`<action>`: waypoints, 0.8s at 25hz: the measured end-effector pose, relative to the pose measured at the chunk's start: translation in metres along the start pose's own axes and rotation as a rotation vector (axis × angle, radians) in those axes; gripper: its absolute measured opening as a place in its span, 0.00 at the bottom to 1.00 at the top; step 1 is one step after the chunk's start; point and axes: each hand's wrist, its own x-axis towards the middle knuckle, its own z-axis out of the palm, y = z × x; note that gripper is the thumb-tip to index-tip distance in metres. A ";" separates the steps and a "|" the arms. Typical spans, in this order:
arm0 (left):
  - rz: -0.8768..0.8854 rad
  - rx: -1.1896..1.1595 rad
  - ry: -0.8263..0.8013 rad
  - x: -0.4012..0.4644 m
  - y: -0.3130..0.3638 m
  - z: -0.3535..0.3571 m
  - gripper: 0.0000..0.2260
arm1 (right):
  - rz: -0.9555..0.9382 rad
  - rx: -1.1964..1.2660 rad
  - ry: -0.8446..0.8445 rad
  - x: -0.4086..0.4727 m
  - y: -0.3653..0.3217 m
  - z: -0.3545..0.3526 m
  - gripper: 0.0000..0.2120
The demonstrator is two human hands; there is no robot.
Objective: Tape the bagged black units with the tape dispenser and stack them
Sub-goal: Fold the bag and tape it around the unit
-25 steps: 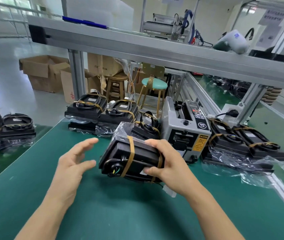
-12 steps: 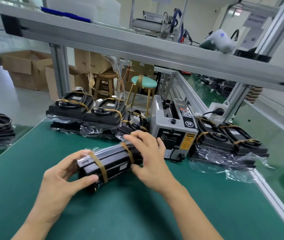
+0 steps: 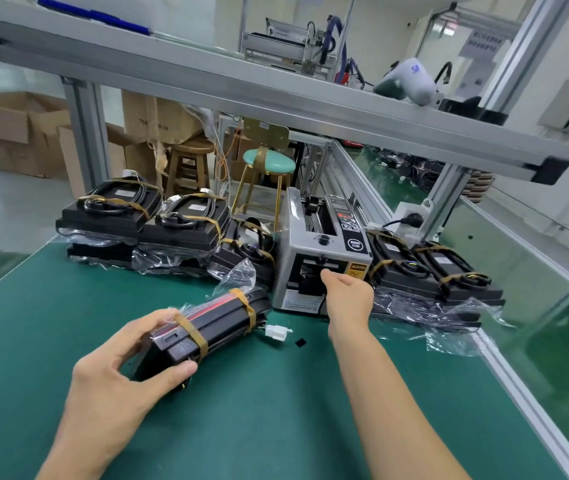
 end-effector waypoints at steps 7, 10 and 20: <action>0.042 0.004 -0.022 -0.004 0.002 0.002 0.29 | 0.209 0.175 0.110 0.002 -0.008 0.014 0.09; 0.028 -0.027 0.017 -0.008 0.008 0.006 0.29 | 0.205 0.207 -0.063 -0.028 -0.019 0.001 0.07; 0.050 0.009 0.144 -0.022 0.019 0.026 0.24 | -0.147 0.066 -0.743 -0.148 0.003 -0.002 0.05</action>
